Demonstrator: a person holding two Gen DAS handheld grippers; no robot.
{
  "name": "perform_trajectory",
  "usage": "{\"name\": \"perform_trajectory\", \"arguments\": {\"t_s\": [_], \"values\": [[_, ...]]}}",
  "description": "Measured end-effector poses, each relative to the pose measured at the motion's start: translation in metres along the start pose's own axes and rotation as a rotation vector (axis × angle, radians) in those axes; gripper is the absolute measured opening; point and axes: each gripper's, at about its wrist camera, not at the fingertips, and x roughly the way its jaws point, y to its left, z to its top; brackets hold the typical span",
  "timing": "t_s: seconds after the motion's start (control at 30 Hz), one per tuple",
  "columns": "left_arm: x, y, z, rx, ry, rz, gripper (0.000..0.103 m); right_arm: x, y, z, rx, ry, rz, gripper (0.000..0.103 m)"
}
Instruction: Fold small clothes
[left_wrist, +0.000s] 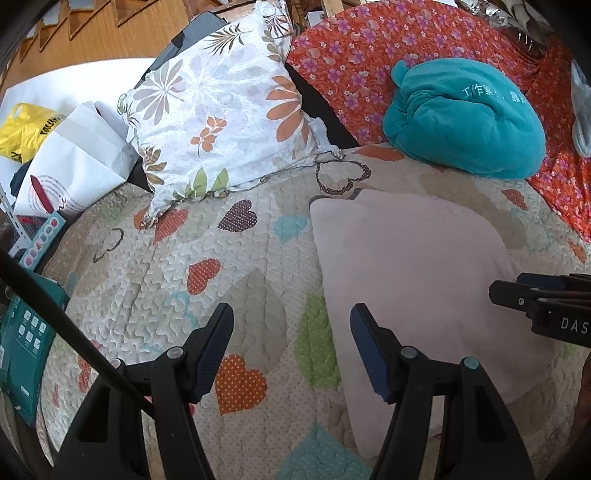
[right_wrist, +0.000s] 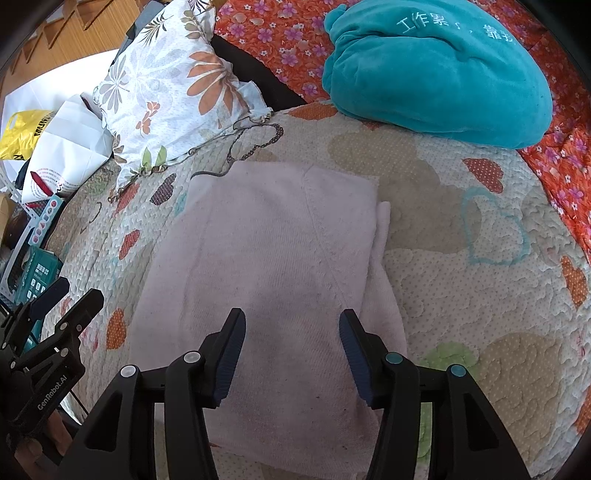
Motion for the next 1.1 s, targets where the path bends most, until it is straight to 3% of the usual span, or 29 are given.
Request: {"name": "perform_trajectory", "arguments": {"t_s": [0.67, 1.1], "values": [[0.0027, 0.0019, -0.0003, -0.011, 0.021, -0.025, 0.065, 0.0004, 0.0012, -0.0014, 0.001, 0.000, -0.003, 0.059], [-0.0030, 0.0035, 0.0033, -0.052, -0.015, -0.042, 0.066, 0.0010, 0.0022, -0.0033, 0.001, 0.002, -0.004, 0.060]]}}
